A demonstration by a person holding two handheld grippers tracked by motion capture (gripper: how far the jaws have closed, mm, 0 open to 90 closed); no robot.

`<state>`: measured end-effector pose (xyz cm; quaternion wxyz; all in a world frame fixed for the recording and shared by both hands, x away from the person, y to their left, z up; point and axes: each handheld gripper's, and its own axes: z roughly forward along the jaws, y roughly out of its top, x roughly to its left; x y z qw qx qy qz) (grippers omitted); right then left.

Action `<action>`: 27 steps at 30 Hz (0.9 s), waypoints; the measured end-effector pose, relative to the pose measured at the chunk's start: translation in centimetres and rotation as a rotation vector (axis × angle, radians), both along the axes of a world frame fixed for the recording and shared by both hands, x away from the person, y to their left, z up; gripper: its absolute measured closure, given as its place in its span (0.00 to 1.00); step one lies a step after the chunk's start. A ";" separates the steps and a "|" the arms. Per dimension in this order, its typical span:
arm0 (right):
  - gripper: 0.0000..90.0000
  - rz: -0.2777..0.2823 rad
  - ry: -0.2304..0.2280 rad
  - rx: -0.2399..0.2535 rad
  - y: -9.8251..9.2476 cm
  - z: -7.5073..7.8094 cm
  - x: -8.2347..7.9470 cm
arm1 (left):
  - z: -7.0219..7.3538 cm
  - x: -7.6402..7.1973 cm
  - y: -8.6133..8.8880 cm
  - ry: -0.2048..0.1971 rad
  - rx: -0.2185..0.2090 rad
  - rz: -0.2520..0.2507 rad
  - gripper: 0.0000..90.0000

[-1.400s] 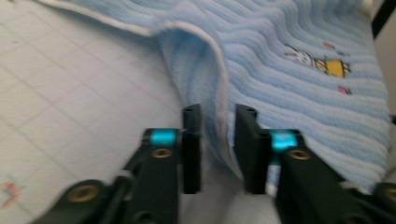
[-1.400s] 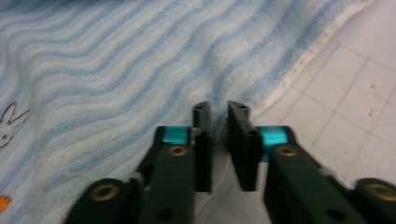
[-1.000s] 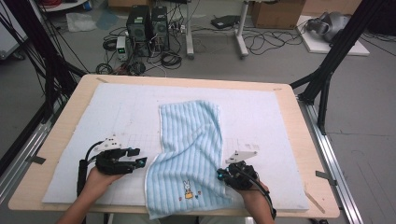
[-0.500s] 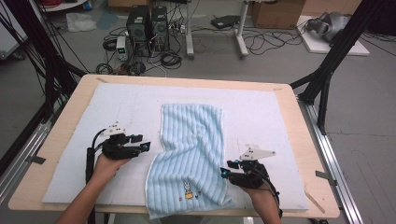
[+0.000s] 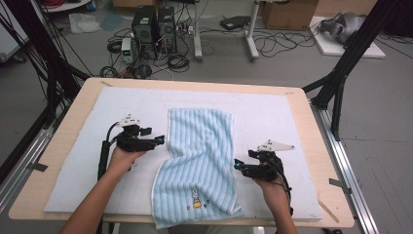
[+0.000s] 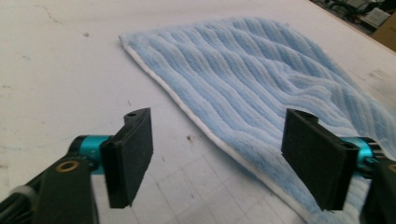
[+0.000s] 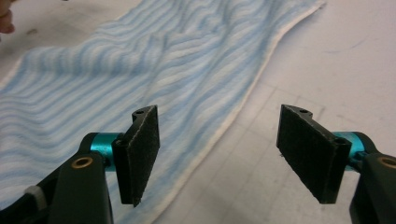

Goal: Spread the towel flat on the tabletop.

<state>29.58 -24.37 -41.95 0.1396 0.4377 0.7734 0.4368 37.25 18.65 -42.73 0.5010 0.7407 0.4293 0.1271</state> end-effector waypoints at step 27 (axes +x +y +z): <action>0.44 0.037 0.055 0.004 -0.1 0.2 7.1 | -0.8 4.9 -2.5 0.043 0.055 -0.024 0.37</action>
